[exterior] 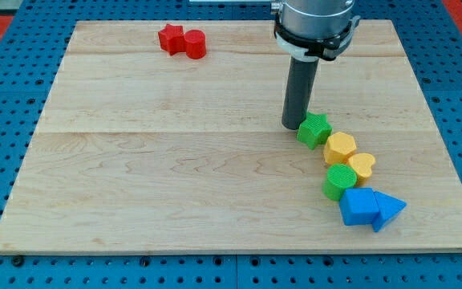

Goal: Move the red circle diagonally to the green star

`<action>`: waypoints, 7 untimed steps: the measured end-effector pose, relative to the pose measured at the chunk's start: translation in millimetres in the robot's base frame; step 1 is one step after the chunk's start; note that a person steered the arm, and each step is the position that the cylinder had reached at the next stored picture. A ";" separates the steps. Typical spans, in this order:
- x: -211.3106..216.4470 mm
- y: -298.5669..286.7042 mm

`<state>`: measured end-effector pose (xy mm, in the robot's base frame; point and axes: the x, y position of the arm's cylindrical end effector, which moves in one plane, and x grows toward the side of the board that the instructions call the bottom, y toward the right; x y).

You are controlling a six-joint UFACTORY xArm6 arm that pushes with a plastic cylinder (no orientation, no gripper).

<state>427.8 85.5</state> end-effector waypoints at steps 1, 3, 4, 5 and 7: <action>-0.7 -90.8; -158.6 -299.3; -226.0 -239.6; -186.7 -122.4; -114.9 -37.5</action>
<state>312.9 48.0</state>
